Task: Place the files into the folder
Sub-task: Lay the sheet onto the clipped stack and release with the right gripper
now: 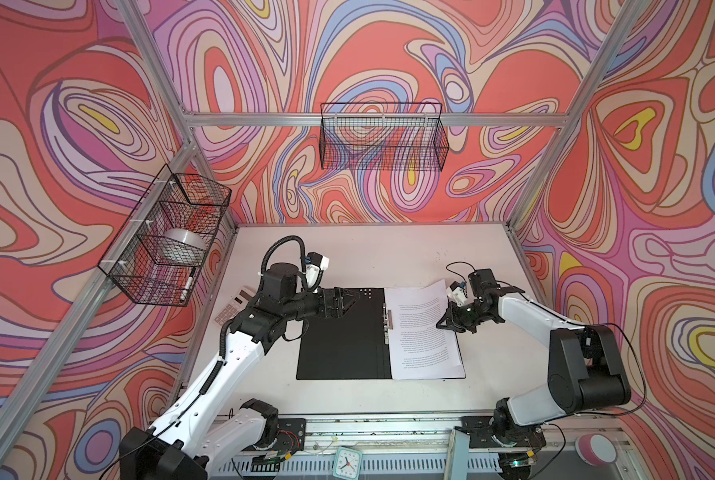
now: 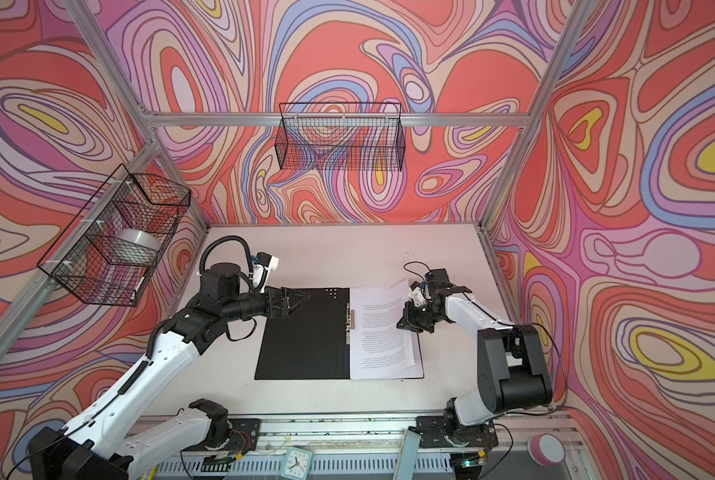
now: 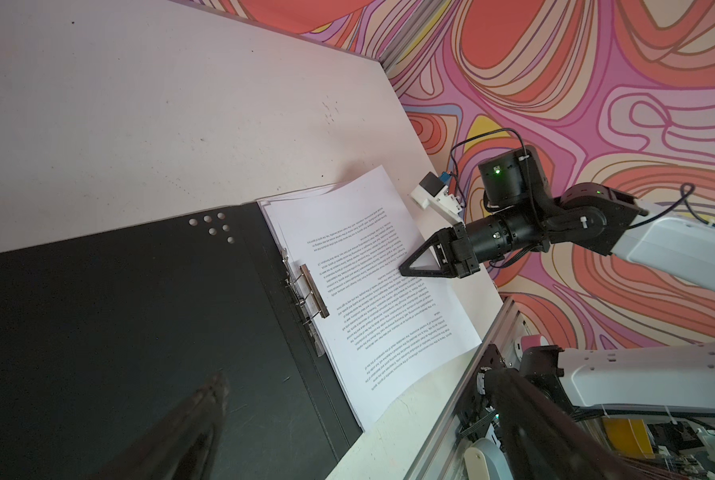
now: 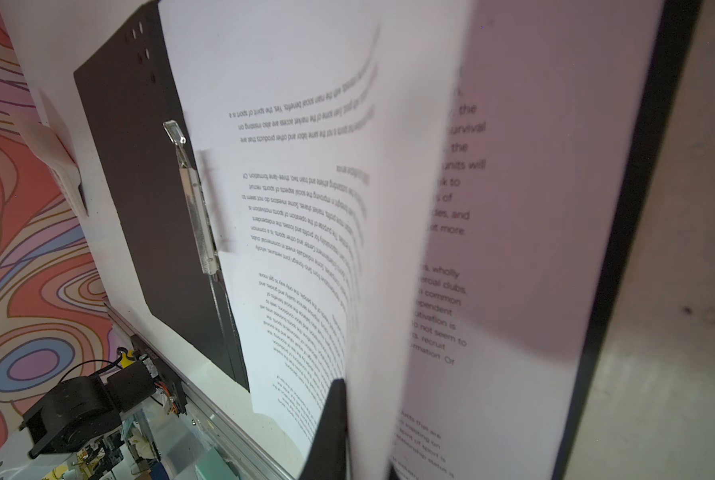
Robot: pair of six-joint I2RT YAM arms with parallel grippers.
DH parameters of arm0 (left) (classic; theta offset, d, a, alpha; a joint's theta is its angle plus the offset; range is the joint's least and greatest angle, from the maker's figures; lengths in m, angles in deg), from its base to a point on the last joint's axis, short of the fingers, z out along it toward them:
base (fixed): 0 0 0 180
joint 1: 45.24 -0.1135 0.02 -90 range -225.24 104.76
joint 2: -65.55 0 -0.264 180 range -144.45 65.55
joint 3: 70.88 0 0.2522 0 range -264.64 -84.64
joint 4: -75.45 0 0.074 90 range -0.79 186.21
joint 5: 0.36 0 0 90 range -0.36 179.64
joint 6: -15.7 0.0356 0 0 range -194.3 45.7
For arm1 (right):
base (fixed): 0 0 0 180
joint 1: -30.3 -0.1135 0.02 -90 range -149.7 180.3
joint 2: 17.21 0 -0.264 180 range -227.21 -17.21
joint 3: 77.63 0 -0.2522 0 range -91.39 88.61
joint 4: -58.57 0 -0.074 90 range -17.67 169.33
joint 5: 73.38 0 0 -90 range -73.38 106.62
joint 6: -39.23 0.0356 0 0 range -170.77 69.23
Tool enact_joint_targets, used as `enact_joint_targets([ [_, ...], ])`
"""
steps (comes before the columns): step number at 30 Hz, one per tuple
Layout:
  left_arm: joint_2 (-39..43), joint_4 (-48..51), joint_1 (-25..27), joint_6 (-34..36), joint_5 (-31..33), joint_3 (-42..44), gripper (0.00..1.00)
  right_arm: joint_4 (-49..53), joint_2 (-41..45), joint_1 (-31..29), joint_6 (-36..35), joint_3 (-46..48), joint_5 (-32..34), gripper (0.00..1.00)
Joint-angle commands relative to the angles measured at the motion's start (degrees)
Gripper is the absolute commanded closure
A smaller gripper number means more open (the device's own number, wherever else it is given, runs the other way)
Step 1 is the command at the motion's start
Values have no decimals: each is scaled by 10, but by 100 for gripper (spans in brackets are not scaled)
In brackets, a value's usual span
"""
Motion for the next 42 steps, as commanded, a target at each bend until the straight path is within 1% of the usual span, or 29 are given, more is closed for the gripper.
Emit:
enact_joint_targets([
  [1, -1, -9, -2, 1, -9, 3, 0, 12, -8, -2, -19, -3, -2, 100],
  [12, -4, -9, -2, 0, -9, 2, 0, 4, -17, -2, -31, -4, -10, 100],
  [25, -7, -8, -2, 0, -8, 3, 0, -27, -28, -8, -11, 4, -24, 100],
  [40, -4, -9, -2, -1, -11, 3, 0, -21, -31, -9, -8, 0, -15, 100],
  [42, -4, -8, -2, -2, -11, 3, 0, -20, -31, -9, -7, -1, -14, 95],
])
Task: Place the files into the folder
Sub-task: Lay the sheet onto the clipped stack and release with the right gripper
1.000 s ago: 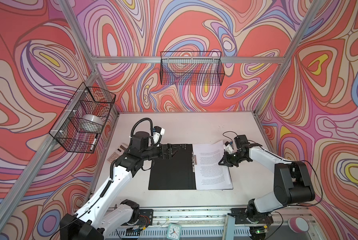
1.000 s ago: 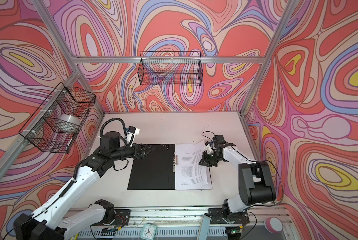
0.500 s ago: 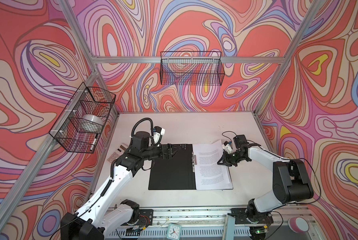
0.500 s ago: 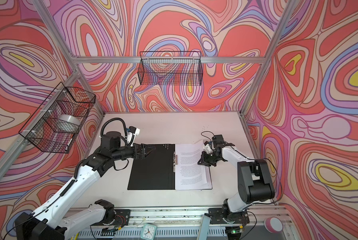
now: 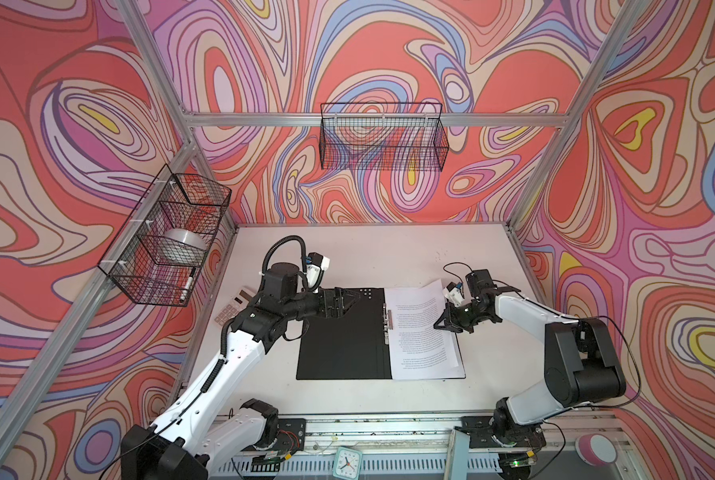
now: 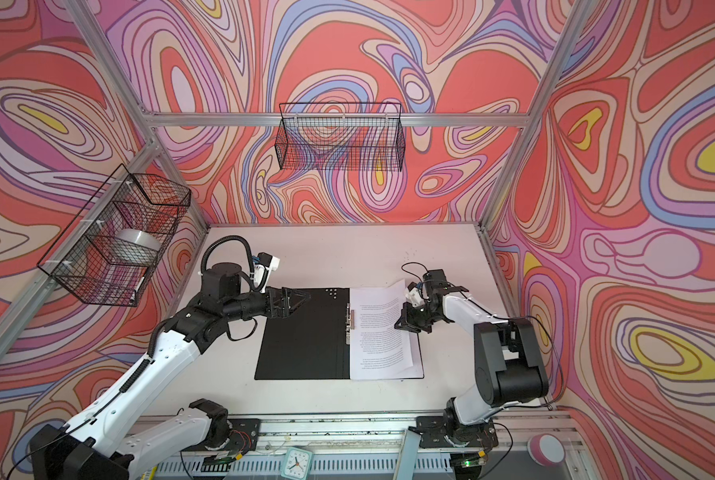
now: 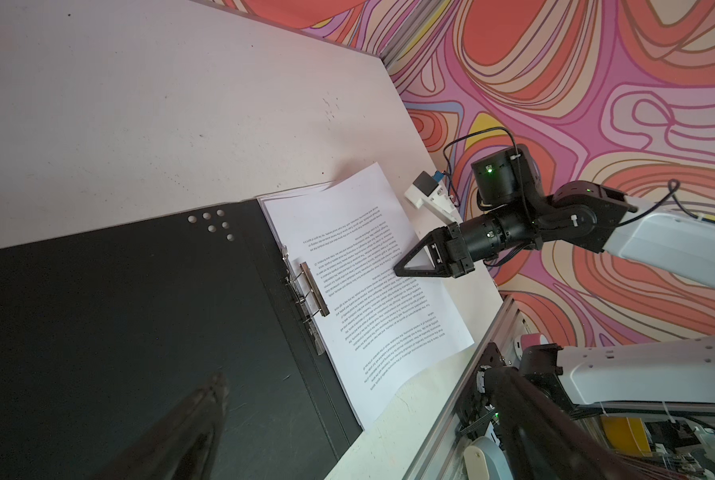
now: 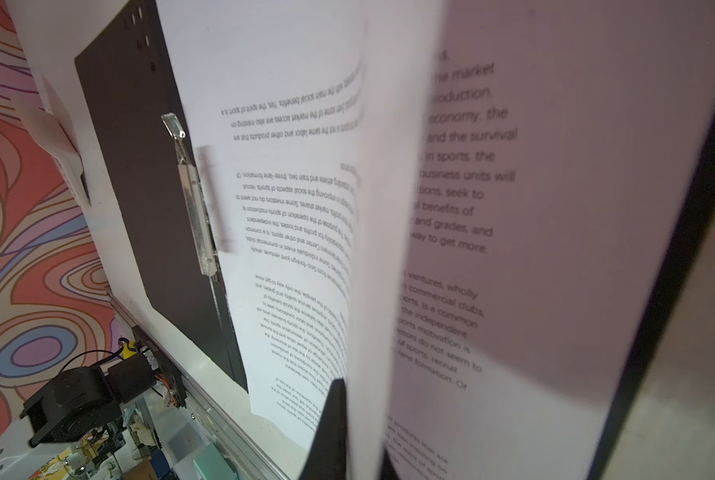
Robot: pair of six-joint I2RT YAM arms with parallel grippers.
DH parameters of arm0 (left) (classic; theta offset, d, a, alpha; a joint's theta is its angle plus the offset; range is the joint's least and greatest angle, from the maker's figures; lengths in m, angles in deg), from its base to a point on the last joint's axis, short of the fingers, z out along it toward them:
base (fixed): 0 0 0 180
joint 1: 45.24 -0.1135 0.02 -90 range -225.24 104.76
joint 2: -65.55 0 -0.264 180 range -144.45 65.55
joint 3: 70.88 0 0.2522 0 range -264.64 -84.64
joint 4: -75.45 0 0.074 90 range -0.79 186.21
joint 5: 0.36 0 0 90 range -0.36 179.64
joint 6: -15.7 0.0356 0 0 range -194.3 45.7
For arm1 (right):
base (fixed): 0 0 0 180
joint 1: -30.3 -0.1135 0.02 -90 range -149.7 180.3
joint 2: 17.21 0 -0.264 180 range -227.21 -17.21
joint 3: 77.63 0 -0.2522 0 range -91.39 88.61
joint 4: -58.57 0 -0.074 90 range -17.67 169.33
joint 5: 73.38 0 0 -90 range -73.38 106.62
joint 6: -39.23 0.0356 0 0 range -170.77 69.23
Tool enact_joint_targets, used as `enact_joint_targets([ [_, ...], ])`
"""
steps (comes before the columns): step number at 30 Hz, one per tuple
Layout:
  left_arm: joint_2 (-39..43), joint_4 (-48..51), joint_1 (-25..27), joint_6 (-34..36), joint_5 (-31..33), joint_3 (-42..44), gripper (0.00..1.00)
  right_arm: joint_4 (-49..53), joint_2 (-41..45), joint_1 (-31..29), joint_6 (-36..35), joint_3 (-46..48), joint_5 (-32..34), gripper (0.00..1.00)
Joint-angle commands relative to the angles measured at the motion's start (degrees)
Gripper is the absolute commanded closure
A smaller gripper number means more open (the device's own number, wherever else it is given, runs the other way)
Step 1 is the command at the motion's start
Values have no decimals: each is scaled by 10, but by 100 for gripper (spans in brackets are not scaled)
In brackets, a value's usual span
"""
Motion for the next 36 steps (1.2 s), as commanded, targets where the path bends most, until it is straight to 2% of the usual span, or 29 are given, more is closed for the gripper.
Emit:
enact_joint_targets([
  [1, 1, -8, -2, -1, -9, 3, 0, -2, -6, -2, 1, -1, 4, 92],
  [2, 2, -8, -2, -2, -9, 2, 0, -2, -5, -2, 1, -1, 5, 88],
  [3, 1, -8, -2, -2, -9, 2, 0, -4, -4, -2, 1, -1, 6, 80],
  [4, 1, -7, -2, -2, -9, 3, 0, -5, -3, -2, 2, 0, 7, 65],
  [5, 1, -8, -2, -2, -9, 2, 0, -5, -4, -2, 2, -1, 6, 4],
  [6, 1, -8, -2, -2, -9, 2, 0, -5, -3, -2, 2, -1, 6, 2],
  [15, 0, -8, -2, -1, -9, 3, 0, -4, -1, -2, 13, -2, 22, 1],
  [22, 2, -7, -3, 0, -8, 1, 0, 11, 17, -2, 40, -12, 107, 2],
  [27, 4, -5, -3, 2, -7, 1, 0, 9, 78, -2, 79, -14, 211, 2],
  [31, 5, -4, -3, 2, -3, 0, 0, 24, 146, -1, 161, -23, 370, 2],
  [32, 5, -4, -3, 2, -3, 0, 0, 40, 152, 0, 179, -29, 393, 1],
  [33, 5, -4, -3, 2, -3, 1, 0, 42, 155, 4, 186, -27, 392, 2],
  [35, 5, -4, -3, 1, -4, 1, 0, 22, 152, 17, 153, -27, 330, 2],
  [36, 4, -3, -3, 1, -2, 1, 0, 18, 151, 18, 133, -32, 321, 2],
])
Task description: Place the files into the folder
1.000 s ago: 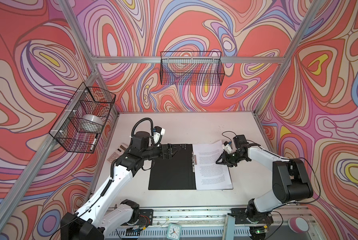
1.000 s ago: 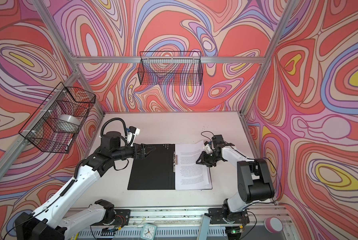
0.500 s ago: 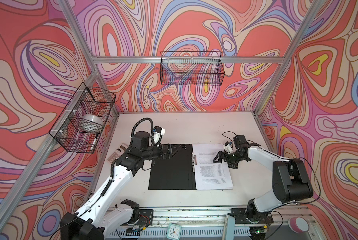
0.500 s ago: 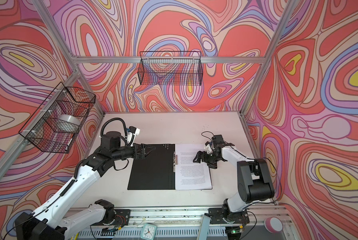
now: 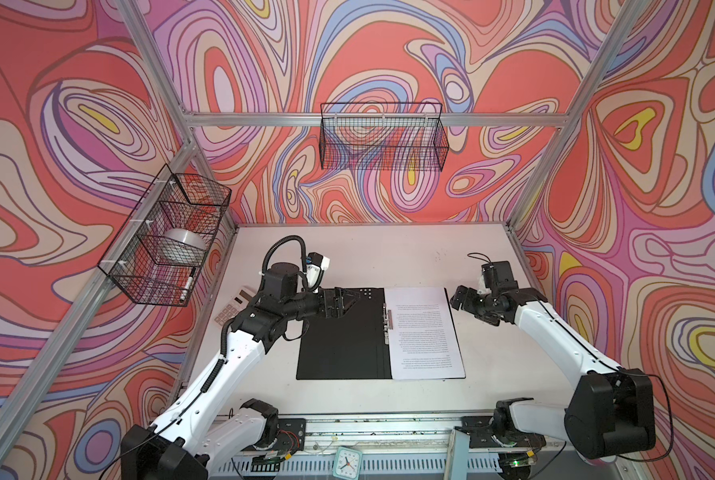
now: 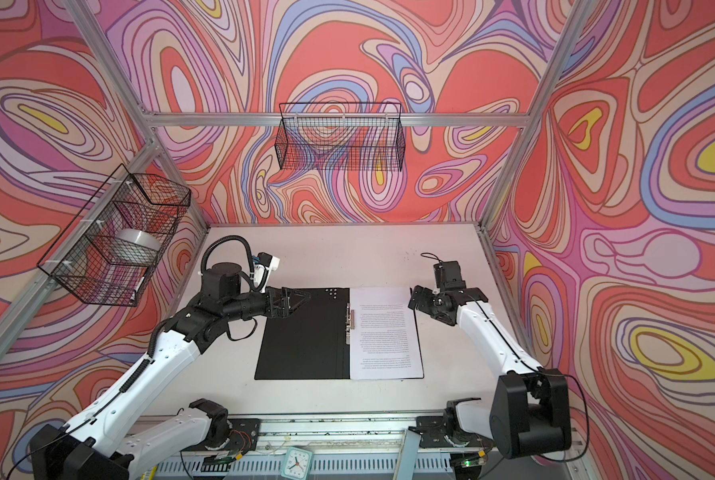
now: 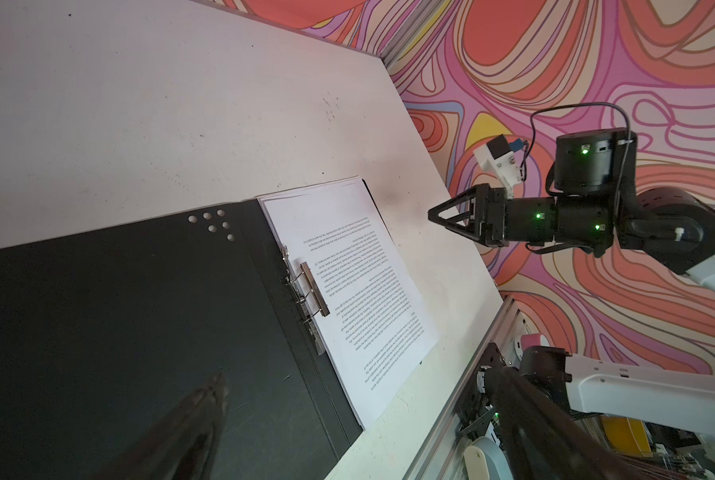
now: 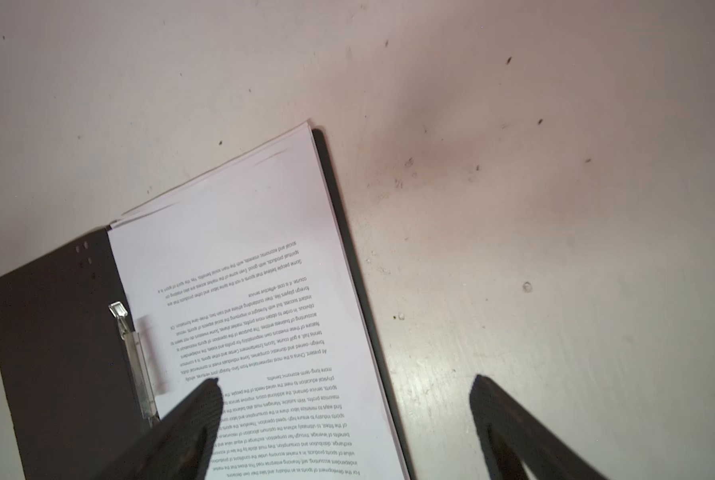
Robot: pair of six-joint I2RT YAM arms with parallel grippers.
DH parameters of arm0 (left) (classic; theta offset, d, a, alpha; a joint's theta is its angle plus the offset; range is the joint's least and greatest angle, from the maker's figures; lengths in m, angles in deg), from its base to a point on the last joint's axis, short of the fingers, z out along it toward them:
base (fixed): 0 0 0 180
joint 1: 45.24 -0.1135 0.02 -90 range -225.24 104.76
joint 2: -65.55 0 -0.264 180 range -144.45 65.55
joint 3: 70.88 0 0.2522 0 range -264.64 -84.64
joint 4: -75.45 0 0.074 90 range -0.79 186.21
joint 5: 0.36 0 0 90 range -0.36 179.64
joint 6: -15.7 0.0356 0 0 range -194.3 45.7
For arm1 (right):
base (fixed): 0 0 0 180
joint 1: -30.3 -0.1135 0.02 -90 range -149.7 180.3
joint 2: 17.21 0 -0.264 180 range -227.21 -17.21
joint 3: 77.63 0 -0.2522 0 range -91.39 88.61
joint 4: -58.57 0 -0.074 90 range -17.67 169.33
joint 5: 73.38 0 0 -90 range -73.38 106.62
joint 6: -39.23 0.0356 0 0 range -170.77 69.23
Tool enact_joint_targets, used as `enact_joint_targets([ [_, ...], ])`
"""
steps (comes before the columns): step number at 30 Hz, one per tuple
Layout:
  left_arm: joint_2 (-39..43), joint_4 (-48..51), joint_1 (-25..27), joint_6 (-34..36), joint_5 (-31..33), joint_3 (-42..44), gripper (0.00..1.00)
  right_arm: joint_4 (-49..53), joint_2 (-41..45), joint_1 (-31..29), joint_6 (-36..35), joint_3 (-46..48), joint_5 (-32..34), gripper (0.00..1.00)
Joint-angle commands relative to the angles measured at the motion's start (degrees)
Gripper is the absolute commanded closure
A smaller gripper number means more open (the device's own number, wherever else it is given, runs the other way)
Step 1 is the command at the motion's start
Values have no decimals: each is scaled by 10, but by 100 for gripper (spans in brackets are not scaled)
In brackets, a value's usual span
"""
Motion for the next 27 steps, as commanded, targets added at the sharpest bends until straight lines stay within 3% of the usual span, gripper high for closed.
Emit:
enact_joint_targets([
  [1, 4, -2, -2, 2, -1, 1, 0, -4, -3, 6, -6, -13, 3, 2],
  [5, 8, 10, -3, 11, 17, -2, 0, -46, 22, 5, 26, -9, -32, 1],
  [8, 11, 20, -3, 16, 27, -3, 0, -35, 26, -12, 69, -20, -20, 2],
  [12, 19, 56, -2, 26, 47, -2, 0, -26, 2, -161, 115, -49, 86, 2],
  [16, 44, 106, -2, 48, 68, 14, 0, -61, -66, -264, 179, -59, 89, 21],
  [22, 84, 107, -3, 45, 81, 67, 0, -99, -204, -332, 167, -117, 52, 53],
  [27, 63, 104, -3, 50, 70, 54, 0, -95, -266, -347, 157, -154, 41, 59],
])
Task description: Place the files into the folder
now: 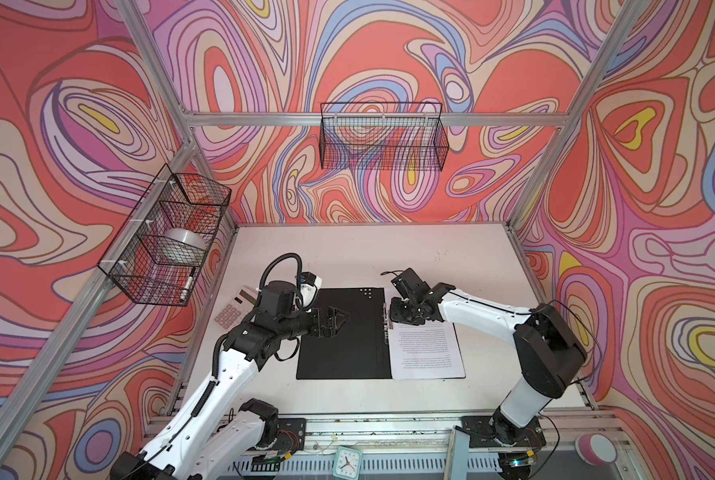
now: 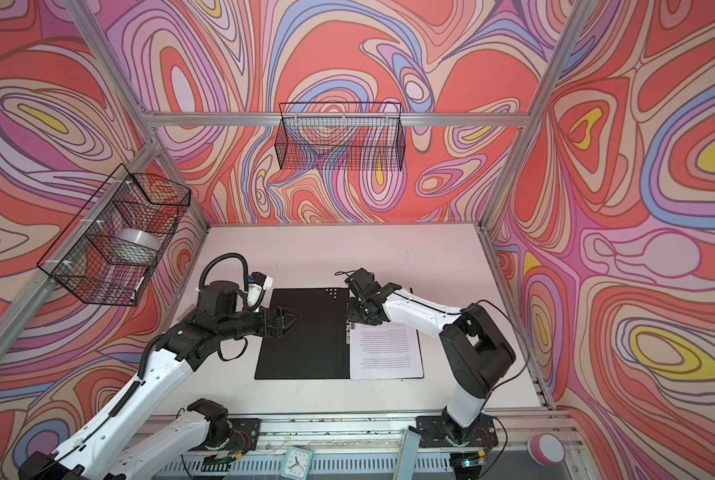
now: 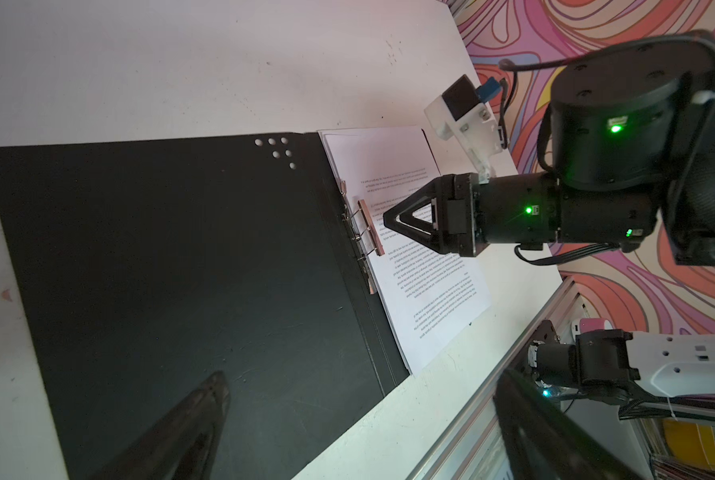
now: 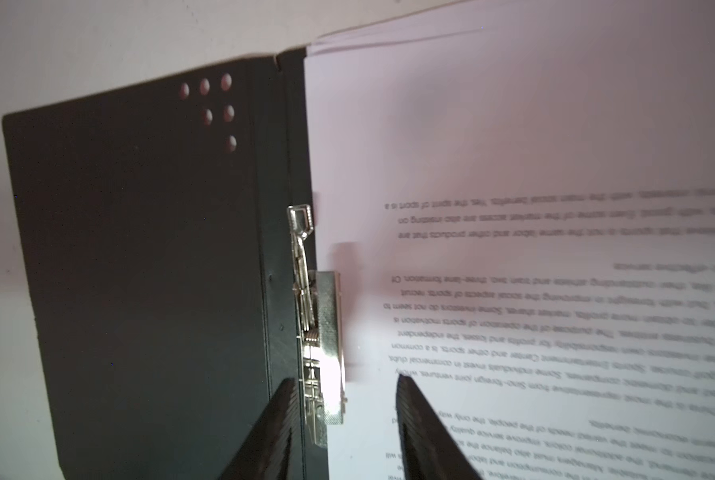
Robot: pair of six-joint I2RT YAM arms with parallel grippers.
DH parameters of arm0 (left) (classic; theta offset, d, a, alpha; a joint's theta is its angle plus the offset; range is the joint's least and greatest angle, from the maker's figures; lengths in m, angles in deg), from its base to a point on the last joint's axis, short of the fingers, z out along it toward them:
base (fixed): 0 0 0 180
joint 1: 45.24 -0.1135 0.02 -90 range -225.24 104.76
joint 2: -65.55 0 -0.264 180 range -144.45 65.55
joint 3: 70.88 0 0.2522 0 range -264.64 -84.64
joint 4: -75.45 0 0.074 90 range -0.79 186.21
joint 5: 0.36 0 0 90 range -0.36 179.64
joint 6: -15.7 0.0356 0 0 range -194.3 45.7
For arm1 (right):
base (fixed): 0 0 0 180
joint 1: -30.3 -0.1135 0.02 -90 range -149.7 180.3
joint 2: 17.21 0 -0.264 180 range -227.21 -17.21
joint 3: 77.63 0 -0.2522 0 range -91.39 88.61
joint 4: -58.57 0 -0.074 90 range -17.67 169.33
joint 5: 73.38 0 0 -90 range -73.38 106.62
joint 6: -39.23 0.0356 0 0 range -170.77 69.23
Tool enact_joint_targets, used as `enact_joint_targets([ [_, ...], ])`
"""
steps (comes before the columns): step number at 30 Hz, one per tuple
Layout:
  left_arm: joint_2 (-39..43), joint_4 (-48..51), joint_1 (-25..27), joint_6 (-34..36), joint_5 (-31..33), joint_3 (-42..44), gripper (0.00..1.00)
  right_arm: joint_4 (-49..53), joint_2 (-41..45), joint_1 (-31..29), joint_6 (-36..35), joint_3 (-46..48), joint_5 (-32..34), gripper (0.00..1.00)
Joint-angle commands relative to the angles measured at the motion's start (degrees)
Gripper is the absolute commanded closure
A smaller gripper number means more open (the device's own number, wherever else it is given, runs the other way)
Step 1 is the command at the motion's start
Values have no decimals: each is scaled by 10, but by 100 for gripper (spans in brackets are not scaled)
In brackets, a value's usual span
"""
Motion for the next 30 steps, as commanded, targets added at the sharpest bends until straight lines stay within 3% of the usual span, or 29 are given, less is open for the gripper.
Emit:
enact_joint_targets([
  [1, -13, 8, -3, 19, -1, -11, 0, -10, -17, -3, -4, -24, -12, 59],
  [10, -21, 3, -7, 17, -9, -12, 0, -2, -52, -5, -9, -28, -37, 72],
  [30, -24, 1, -8, 12, -12, -9, 0, 7, -70, -7, -18, -26, -30, 81],
])
